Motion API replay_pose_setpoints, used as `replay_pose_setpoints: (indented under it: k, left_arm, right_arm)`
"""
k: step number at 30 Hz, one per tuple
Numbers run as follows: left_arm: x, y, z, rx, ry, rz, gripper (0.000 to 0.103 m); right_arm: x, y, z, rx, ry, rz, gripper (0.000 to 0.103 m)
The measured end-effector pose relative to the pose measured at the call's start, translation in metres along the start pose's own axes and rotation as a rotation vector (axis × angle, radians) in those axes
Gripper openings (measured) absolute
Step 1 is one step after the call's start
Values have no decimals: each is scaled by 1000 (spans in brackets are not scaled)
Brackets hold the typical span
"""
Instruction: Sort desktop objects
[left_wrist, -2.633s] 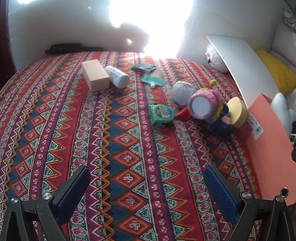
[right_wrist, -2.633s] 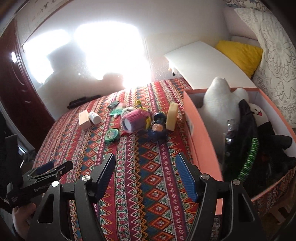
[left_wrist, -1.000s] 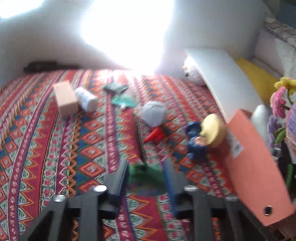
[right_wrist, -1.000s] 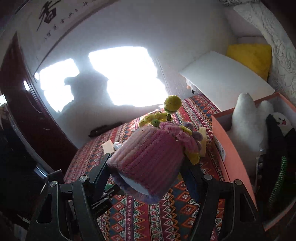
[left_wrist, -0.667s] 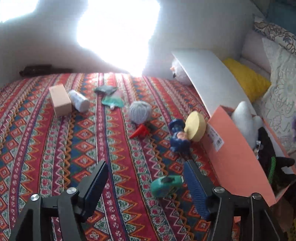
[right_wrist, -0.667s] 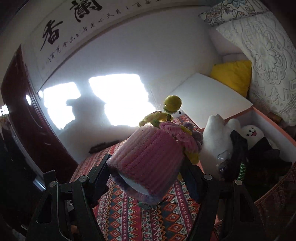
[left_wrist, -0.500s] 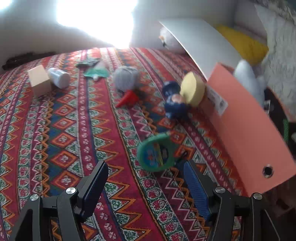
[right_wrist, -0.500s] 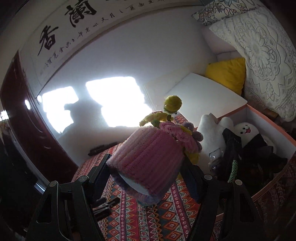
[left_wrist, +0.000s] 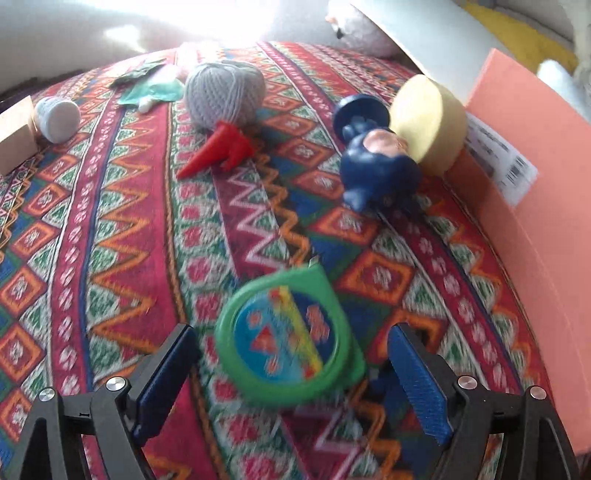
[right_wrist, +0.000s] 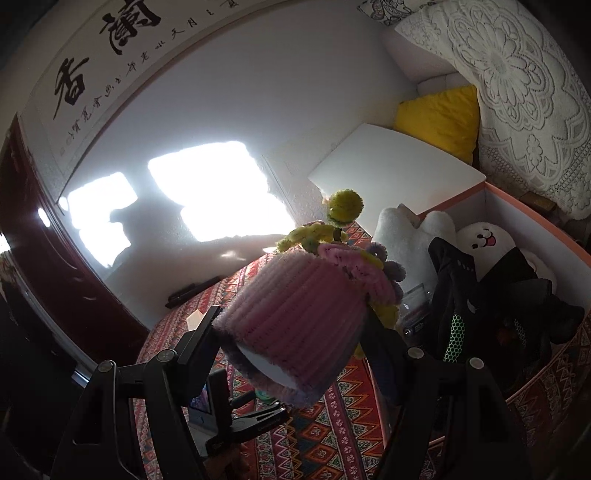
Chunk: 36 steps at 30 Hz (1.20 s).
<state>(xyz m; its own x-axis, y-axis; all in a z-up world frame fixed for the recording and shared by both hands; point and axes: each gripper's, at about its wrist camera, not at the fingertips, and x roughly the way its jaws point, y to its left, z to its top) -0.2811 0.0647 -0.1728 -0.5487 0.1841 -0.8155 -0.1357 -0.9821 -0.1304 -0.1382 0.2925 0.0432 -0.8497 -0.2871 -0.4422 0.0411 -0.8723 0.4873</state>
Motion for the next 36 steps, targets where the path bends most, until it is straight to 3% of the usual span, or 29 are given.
replay_pose_setpoints:
  k: [2,8,19,21,24,28,36]
  left_arm:
    - [2,-3,0,18,-6,42,62]
    - [-40,1,-12,13,-52,9,62]
    - [-117,9,-33,6,-135,-49,62]
    - [-110,6,-43,44,-94,-12,62]
    - [-75,18,-74,16,33,-2,60]
    - [-67,14,-106,140,-39,37,61]
    - [-77,19,-111,154,-56,33,56]
  right_arm:
    - [5,-3,-1,1,8,-2,75]
    - [6,-7,-1,-4,5,1,75]
    - [-44,-1,5,-25,-89,24,75]
    - [-49,-3,4,-24,-90,22,75]
    - [-56,-7,4,-22,-90,20,75]
    - [-65,-11,3,-20,-91,16,75]
    - [-76,-15,2,-14,-103,19,75]
